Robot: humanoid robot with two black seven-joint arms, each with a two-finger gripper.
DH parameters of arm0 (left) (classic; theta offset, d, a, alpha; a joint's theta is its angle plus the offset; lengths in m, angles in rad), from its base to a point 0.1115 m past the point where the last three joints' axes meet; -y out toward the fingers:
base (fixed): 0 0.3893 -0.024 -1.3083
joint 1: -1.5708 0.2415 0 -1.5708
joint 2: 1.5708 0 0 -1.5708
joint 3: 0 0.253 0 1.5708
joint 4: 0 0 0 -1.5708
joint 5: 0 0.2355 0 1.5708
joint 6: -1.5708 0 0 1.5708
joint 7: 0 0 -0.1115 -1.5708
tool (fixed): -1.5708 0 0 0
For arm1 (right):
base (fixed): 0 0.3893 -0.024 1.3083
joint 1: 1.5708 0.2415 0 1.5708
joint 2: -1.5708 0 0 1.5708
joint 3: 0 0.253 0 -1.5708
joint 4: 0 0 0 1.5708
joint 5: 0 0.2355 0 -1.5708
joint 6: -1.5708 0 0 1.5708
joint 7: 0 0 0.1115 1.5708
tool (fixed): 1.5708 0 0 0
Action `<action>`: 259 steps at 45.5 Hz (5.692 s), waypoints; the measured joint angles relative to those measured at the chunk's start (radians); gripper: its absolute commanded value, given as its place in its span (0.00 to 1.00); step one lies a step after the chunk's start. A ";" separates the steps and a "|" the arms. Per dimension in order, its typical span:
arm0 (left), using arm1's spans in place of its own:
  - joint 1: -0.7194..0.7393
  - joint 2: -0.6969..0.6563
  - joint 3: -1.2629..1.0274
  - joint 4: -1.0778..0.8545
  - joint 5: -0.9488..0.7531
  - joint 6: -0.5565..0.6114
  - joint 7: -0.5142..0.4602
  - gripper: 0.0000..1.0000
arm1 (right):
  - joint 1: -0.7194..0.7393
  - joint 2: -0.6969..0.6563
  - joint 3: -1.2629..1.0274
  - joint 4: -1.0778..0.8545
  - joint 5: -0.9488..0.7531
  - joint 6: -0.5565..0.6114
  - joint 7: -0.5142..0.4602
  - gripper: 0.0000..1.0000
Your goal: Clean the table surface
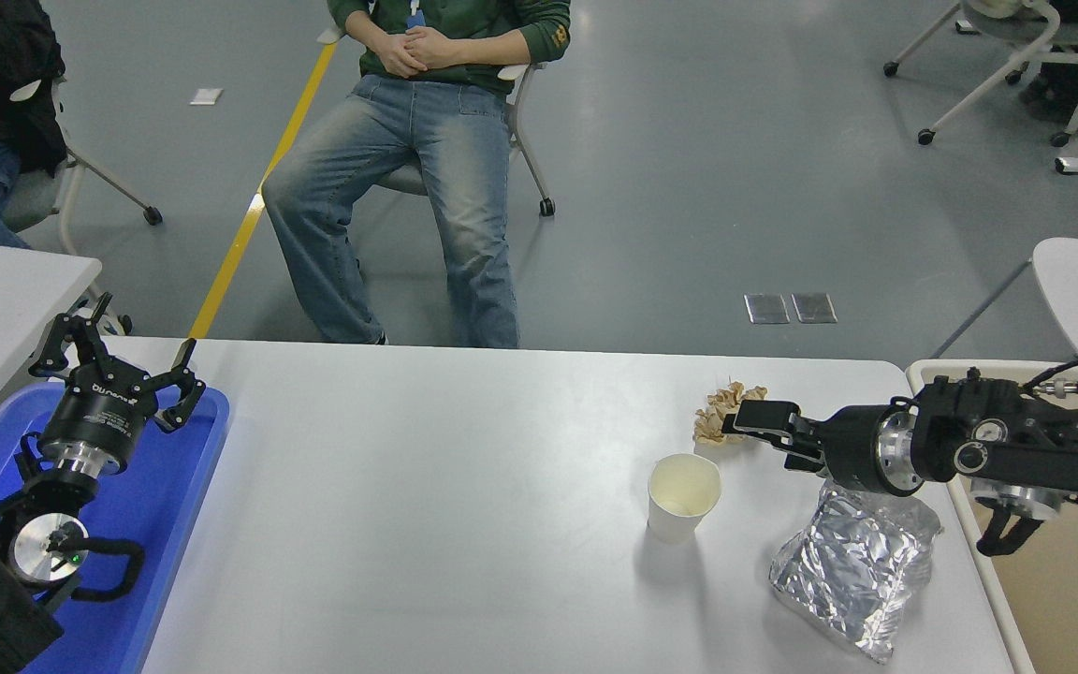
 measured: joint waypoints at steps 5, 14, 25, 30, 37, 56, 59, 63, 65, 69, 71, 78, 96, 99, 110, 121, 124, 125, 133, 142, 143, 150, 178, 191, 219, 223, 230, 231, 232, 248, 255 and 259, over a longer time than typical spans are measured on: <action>0.000 0.000 0.000 0.000 0.000 0.000 0.000 1.00 | -0.003 0.022 -0.017 0.000 -0.001 0.000 -0.009 1.00; 0.000 0.000 0.000 0.000 0.000 0.000 0.000 1.00 | -0.017 0.059 -0.033 -0.017 -0.003 -0.003 -0.017 1.00; 0.000 0.000 0.000 0.000 0.000 0.000 0.000 1.00 | -0.040 0.097 -0.040 -0.055 -0.003 -0.004 -0.020 1.00; 0.000 0.000 0.000 0.000 0.000 0.000 0.000 1.00 | -0.049 0.110 -0.041 -0.073 -0.003 -0.004 -0.020 1.00; 0.000 0.000 0.000 0.000 0.000 0.000 0.000 1.00 | -0.061 0.126 -0.042 -0.093 -0.003 -0.004 -0.021 1.00; 0.000 0.000 0.000 0.000 0.000 0.000 0.000 1.00 | -0.061 0.187 -0.039 -0.146 -0.004 -0.003 -0.021 1.00; 0.000 0.000 0.000 0.000 0.000 0.000 0.000 1.00 | -0.061 0.195 -0.038 -0.153 -0.004 -0.002 -0.022 1.00; 0.000 0.000 0.000 0.000 0.000 0.000 0.000 1.00 | -0.060 0.204 -0.038 -0.164 -0.004 0.000 -0.022 0.97; 0.000 0.000 0.000 0.000 0.000 0.000 0.000 1.00 | -0.060 0.209 -0.038 -0.169 -0.006 0.001 -0.022 0.94; 0.000 0.000 0.000 0.000 0.000 0.000 0.000 1.00 | -0.060 0.215 -0.038 -0.179 -0.011 0.003 -0.022 0.90; 0.000 0.000 0.000 0.000 0.000 0.000 0.000 1.00 | -0.061 0.220 -0.039 -0.185 -0.013 0.005 -0.022 0.90; 0.000 0.000 0.000 0.000 0.000 0.000 0.000 1.00 | -0.062 0.230 -0.042 -0.204 -0.018 0.009 -0.022 0.83; 0.000 0.001 0.000 0.000 0.000 0.000 0.000 1.00 | -0.061 0.243 -0.050 -0.229 -0.067 0.031 -0.022 0.36; 0.000 0.001 0.000 0.000 0.000 0.000 0.000 1.00 | -0.059 0.244 -0.053 -0.231 -0.071 0.038 -0.023 0.24; 0.000 0.001 0.000 0.000 0.000 0.000 0.000 1.00 | -0.044 0.245 -0.059 -0.236 -0.077 0.078 -0.025 0.00; 0.000 0.001 0.000 0.000 0.000 0.000 0.000 1.00 | -0.022 0.240 -0.060 -0.237 -0.071 0.120 -0.028 0.00; 0.000 0.001 0.000 0.000 0.000 0.000 0.000 1.00 | -0.018 0.239 -0.061 -0.236 -0.068 0.126 -0.029 0.00; 0.000 0.001 0.000 0.000 0.000 0.000 0.000 1.00 | -0.017 0.239 -0.061 -0.236 -0.067 0.128 -0.029 0.00; 0.000 0.000 0.000 0.000 0.000 0.000 0.000 1.00 | -0.012 0.237 -0.061 -0.235 -0.064 0.136 -0.030 0.00; 0.000 0.000 0.000 0.000 0.000 0.000 0.000 1.00 | -0.005 0.219 -0.061 -0.233 -0.062 0.140 -0.031 0.00; 0.000 0.000 0.000 0.000 0.000 0.000 0.000 1.00 | -0.002 0.213 -0.061 -0.232 -0.061 0.141 -0.031 0.00; 0.000 0.000 0.000 0.000 0.000 0.000 0.000 1.00 | 0.036 0.159 -0.060 -0.223 -0.051 0.171 -0.031 0.00; 0.000 0.000 0.000 0.000 0.000 0.000 0.000 1.00 | 0.313 -0.175 -0.061 -0.086 -0.053 0.394 -0.049 0.00; 0.000 0.000 0.000 0.000 0.000 0.000 0.000 1.00 | 0.441 -0.308 -0.059 -0.073 -0.079 0.524 -0.053 0.00; 0.000 0.000 -0.001 0.000 0.000 0.000 0.000 1.00 | 0.523 -0.409 -0.058 -0.070 -0.126 0.625 -0.055 0.00; 0.000 0.000 -0.001 0.000 0.000 0.000 0.000 1.00 | 0.523 -0.410 -0.058 -0.071 -0.127 0.627 -0.055 0.00; 0.000 0.000 -0.001 0.000 0.000 0.000 0.000 1.00 | 0.507 -0.410 -0.058 -0.088 -0.135 0.627 -0.055 0.00; 0.000 0.000 -0.001 0.000 0.000 0.000 0.000 1.00 | 0.503 -0.410 -0.058 -0.093 -0.135 0.626 -0.055 0.00; 0.000 0.000 -0.001 0.000 0.000 0.000 0.000 1.00 | 0.497 -0.408 -0.058 -0.100 -0.136 0.625 -0.055 0.00; 0.000 0.000 -0.001 0.000 0.000 0.000 0.000 1.00 | 0.381 -0.390 -0.045 -0.290 -0.131 0.606 -0.055 0.00; 0.000 0.000 -0.001 0.000 0.000 0.000 0.000 1.00 | 0.310 -0.374 -0.037 -0.386 -0.125 0.575 -0.054 0.00; 0.000 0.001 -0.001 0.000 0.000 0.000 0.000 1.00 | 0.251 -0.354 -0.024 -0.453 -0.123 0.543 -0.054 0.00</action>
